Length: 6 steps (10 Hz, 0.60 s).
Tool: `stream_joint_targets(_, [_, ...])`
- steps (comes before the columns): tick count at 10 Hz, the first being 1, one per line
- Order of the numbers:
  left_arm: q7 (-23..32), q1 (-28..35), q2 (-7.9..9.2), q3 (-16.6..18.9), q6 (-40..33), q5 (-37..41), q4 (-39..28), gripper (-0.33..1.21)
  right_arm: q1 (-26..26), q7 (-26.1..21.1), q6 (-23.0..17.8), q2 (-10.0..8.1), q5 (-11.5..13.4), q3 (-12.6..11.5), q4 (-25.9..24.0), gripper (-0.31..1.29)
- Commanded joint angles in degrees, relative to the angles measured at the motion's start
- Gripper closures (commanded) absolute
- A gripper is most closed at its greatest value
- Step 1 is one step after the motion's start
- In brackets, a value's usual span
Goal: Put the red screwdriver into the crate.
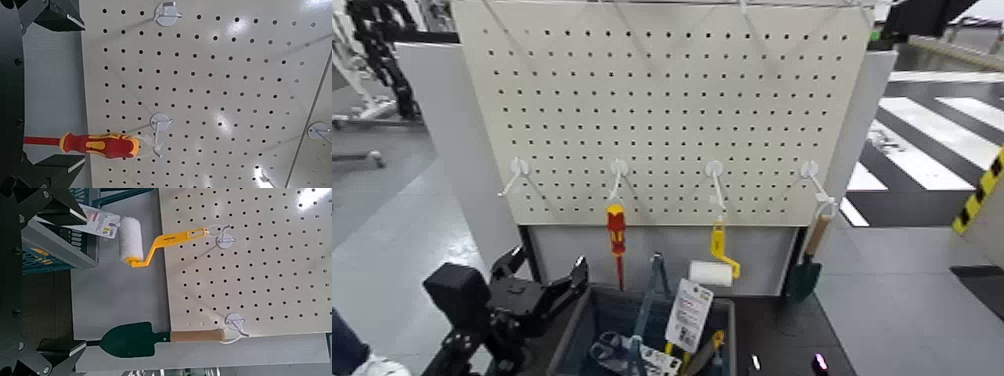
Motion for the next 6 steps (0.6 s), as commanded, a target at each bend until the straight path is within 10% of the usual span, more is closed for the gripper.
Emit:
stream_joint_targets(1, [0.0,-0.06,0.09,0.12,0.0,0.0,0.0,0.11,0.0,0.0,-0.09,0.0,-0.1,0.0,0.0,0.19])
stream_joint_targets(6, [-0.18,-0.5,0.18,0.03,1.75,0.44,0.0,0.11,-0.09,0.0,-0.09,0.09,-0.1,0.09,0.0,0.19])
